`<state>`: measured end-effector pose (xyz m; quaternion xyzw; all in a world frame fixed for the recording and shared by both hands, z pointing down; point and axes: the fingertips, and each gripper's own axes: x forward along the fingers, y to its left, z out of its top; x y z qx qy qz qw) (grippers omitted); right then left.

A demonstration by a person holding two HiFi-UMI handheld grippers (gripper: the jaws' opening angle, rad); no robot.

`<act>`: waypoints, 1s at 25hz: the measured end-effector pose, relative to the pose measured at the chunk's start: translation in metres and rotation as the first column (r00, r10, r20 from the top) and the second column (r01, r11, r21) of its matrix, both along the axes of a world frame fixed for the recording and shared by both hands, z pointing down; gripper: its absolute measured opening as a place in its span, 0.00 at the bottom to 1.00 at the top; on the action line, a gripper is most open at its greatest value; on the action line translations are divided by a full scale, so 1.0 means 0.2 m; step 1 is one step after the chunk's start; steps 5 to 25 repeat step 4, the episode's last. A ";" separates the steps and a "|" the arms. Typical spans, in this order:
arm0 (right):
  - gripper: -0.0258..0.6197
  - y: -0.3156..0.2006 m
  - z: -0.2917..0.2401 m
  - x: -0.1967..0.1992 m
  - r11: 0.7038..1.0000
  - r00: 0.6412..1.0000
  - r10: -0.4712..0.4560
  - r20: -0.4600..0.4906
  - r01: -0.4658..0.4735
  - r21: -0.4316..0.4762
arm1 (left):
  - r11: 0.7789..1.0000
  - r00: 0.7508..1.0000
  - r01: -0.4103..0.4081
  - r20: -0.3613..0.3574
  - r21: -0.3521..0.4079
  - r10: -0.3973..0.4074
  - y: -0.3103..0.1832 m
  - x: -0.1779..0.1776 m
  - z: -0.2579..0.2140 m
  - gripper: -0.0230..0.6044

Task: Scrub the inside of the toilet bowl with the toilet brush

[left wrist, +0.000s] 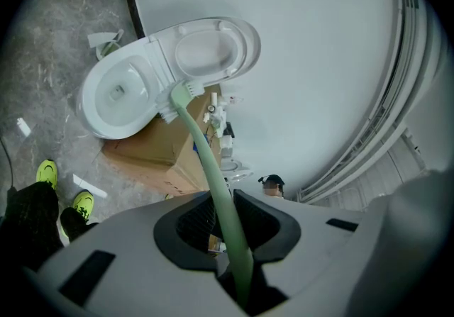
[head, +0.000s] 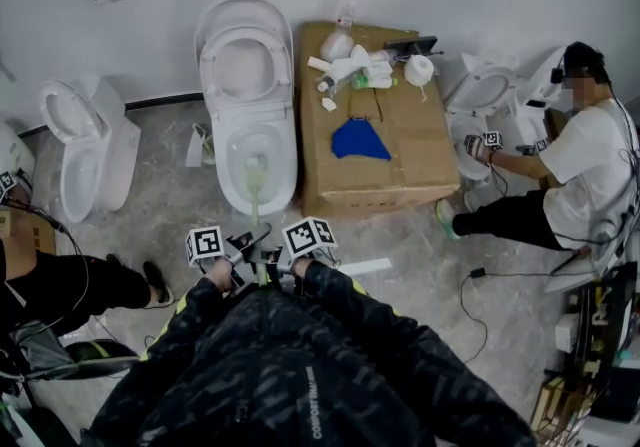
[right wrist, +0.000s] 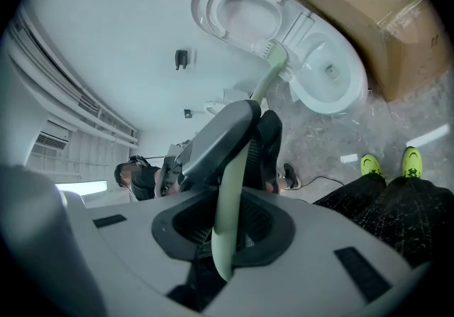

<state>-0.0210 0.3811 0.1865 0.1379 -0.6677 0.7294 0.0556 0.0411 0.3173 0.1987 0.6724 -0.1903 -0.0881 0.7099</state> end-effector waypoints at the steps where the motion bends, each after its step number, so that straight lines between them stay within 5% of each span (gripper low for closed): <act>1: 0.13 0.00 0.00 0.01 1.000 1.000 0.001 -0.002 -0.001 0.000 | 1.000 1.000 0.000 -0.003 -0.003 0.000 0.00 0.01 0.00 0.15; 25: 0.13 0.01 0.00 0.04 1.000 1.000 0.002 -0.007 -0.002 0.004 | 1.000 1.000 0.000 -0.017 -0.001 0.000 0.01 0.04 0.01 0.15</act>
